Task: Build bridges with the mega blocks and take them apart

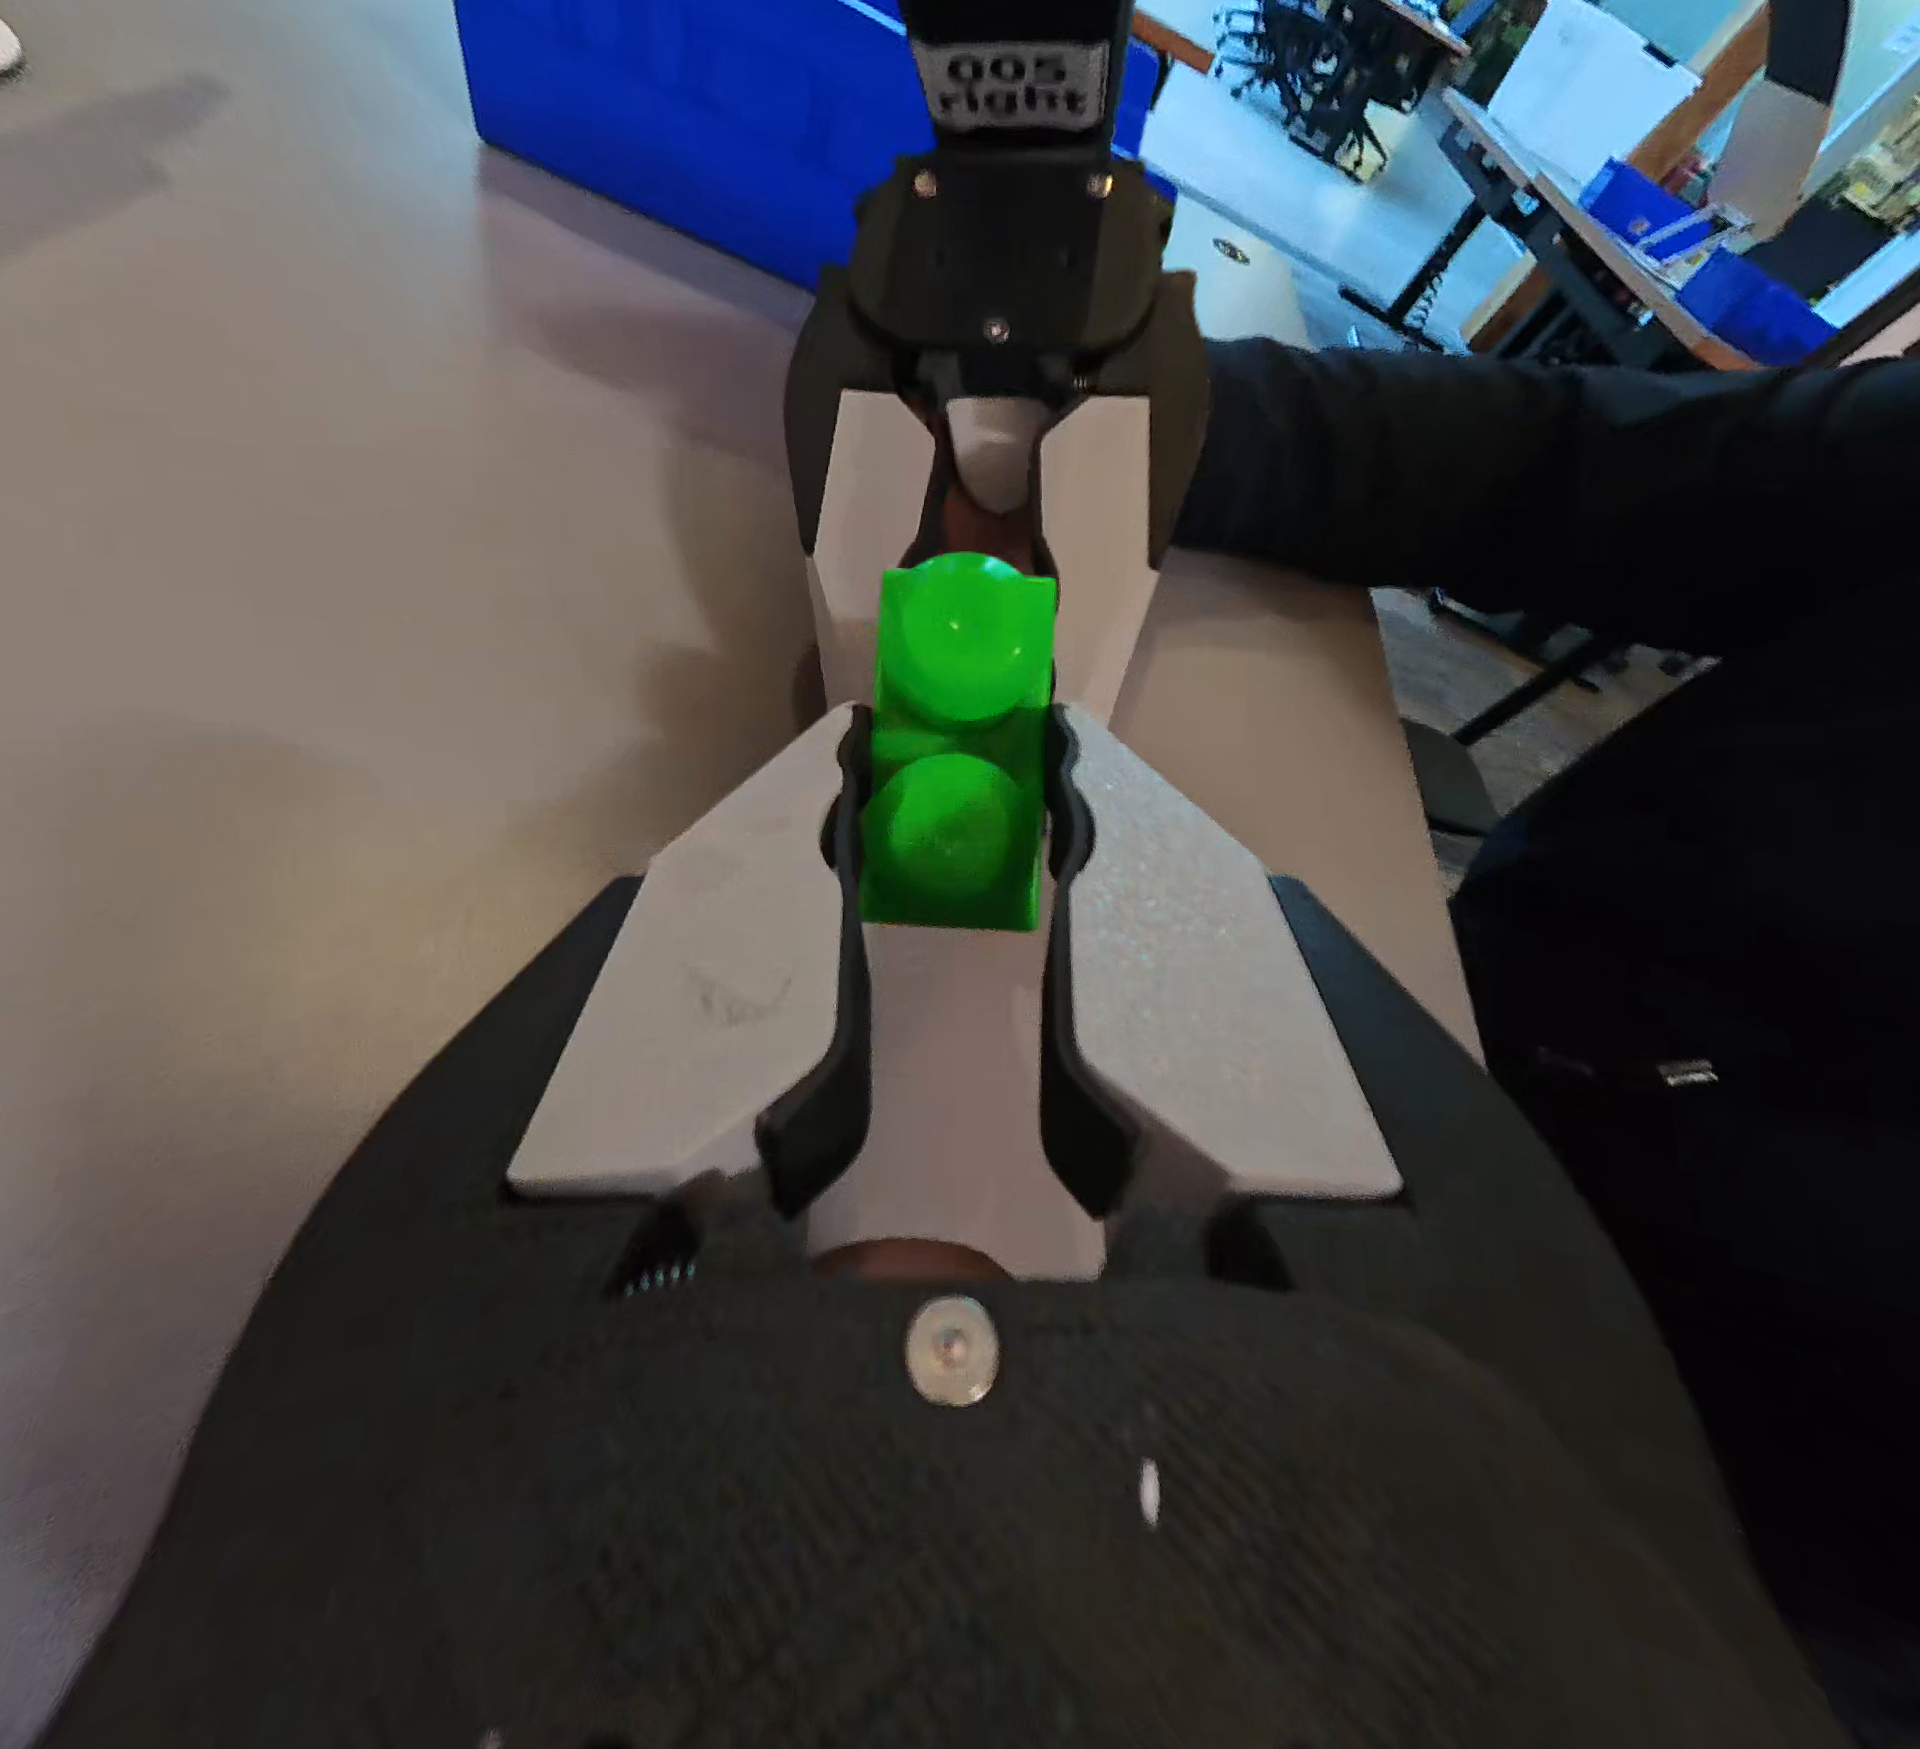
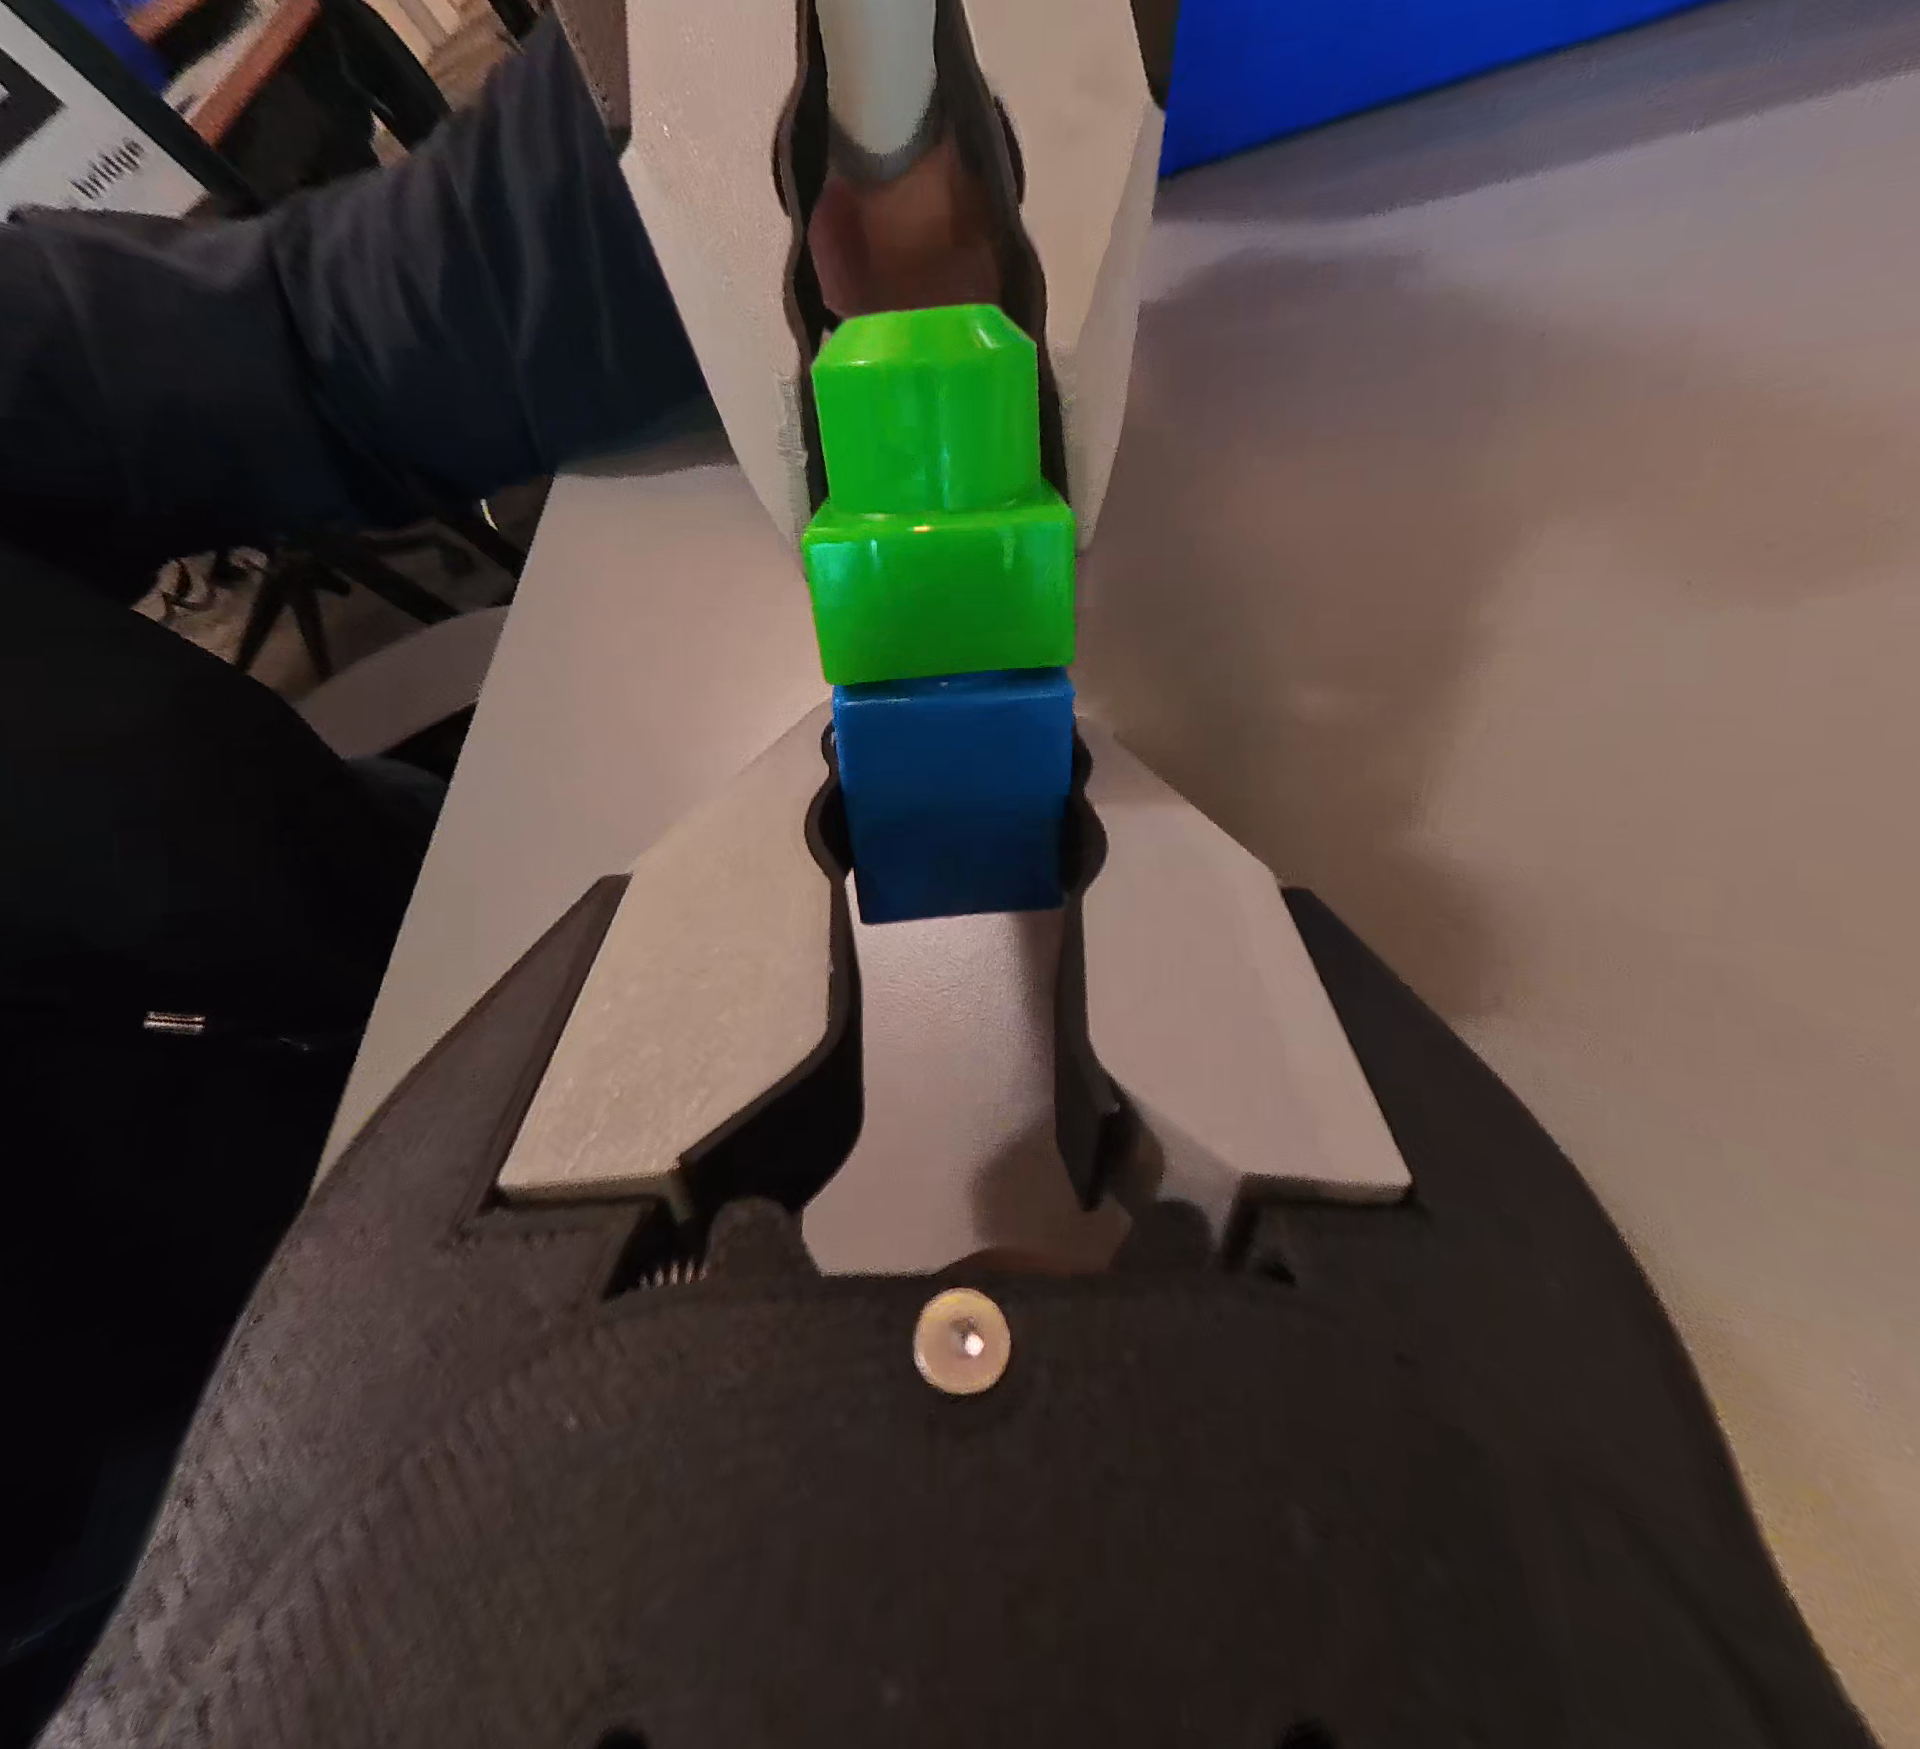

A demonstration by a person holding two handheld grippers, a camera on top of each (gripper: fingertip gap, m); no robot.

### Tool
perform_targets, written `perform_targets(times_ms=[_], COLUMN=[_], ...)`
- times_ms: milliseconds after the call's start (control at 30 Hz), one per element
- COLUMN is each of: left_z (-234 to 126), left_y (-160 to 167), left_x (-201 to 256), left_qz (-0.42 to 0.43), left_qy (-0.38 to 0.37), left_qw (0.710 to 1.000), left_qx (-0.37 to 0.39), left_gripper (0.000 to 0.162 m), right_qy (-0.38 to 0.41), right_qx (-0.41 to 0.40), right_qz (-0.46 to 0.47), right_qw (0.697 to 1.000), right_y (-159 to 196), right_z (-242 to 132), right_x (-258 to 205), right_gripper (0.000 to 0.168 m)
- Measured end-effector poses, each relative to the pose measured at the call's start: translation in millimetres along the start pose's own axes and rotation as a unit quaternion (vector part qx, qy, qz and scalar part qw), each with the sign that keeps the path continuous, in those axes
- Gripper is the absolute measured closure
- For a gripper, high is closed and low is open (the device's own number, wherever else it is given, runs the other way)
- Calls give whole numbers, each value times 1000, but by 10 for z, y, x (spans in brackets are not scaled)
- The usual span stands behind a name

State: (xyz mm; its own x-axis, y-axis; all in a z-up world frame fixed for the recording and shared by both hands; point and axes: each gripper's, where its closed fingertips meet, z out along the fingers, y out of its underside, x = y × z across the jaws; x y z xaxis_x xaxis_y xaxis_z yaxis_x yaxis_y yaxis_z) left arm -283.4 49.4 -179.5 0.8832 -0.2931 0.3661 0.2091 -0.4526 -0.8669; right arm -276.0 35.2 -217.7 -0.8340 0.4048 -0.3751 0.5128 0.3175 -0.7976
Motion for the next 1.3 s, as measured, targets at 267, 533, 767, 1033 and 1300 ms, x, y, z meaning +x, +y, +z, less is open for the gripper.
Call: perform_targets(times_ms=[267, 533, 767, 1033, 1300], left_z=[45, 4, -56, -92, -68], left_y=[124, 111, -17, -57, -8], left_x=[19, 36, 100, 110, 122], left_qz=[3, -13, 9, 33, 58], left_qy=[17, 28, 22, 3, 0], left_qw=[999, 999, 1000, 999, 998], left_qx=[-31, -19, 4, 6, -20], left_gripper=[131, 131, 131, 134, 135], right_qy=[17, 16, 26, 41, 53], right_qx=[-31, -39, -36, -66, -95], right_qz=[-28, -16, -28, -26, -42], right_qw=[999, 999, 999, 997, 993], right_y=[38, 24, -39, 33, 106], right_z=[-38, -31, -89, -35, -8], right_x=[10, -4, -53, -53, -56], right_gripper=[132, 132, 132, 132, 132])
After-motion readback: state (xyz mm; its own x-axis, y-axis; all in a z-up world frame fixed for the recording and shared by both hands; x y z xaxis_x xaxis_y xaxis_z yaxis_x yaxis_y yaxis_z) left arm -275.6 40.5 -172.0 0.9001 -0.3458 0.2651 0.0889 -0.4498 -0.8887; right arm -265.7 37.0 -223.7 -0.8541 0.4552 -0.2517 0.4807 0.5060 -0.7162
